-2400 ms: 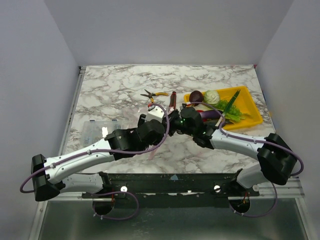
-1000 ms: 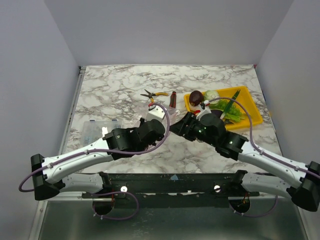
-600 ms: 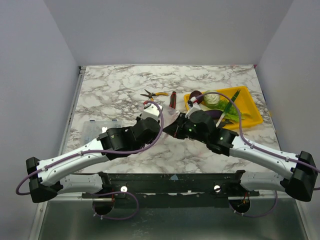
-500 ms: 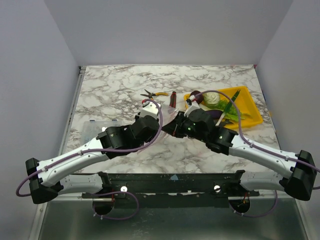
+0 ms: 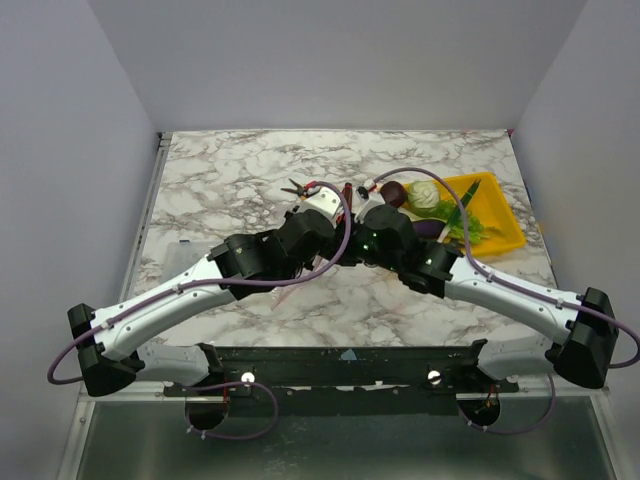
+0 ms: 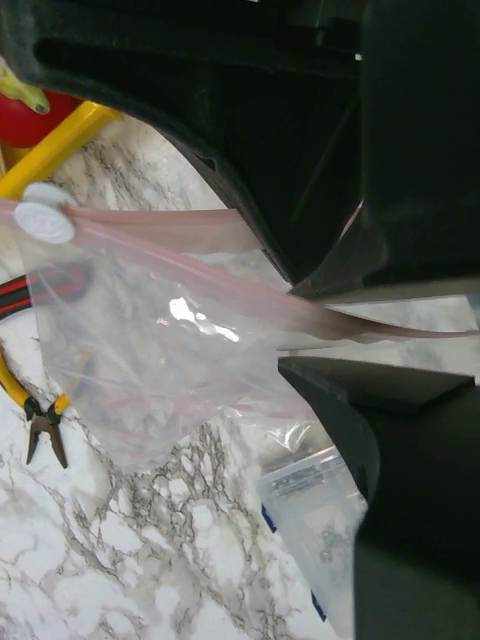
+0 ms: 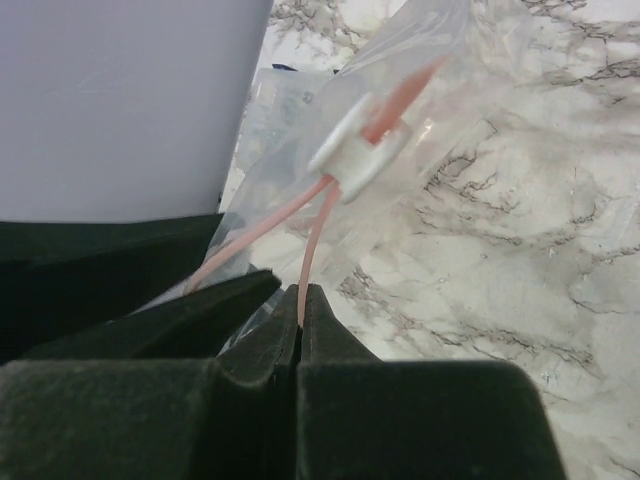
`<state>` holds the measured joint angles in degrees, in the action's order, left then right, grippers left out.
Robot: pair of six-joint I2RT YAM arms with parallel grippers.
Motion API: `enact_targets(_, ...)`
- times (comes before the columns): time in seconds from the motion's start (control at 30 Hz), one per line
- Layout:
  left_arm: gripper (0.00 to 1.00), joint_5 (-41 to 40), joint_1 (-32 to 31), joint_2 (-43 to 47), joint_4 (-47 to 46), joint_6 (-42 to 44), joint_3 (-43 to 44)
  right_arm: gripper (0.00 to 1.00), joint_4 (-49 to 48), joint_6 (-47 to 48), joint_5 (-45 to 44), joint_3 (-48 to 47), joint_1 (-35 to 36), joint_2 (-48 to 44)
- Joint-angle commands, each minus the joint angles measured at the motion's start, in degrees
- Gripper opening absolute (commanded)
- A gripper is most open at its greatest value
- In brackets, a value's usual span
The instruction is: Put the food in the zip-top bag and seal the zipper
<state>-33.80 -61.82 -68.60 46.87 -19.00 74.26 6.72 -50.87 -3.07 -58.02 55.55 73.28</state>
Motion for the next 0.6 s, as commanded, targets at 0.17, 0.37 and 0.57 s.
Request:
enact_targets(0.17,0.0,-1.84,5.96,-0.42,2.81,10.8,4.92,0.0,2.66,4.82,3.4,-5.31,-2.06,3.06)
enact_targets(0.37,0.0,4.63,10.91,-2.42,4.36,10.79,8.85,0.06,0.57,5.44,11.05,-6.71,-7.82,6.15)
enact_targets(0.57,0.0,6.02,12.68,-5.76,2.9,9.12,6.33,0.36,5.05,8.31,13.53,-9.18,-9.47,7.41)
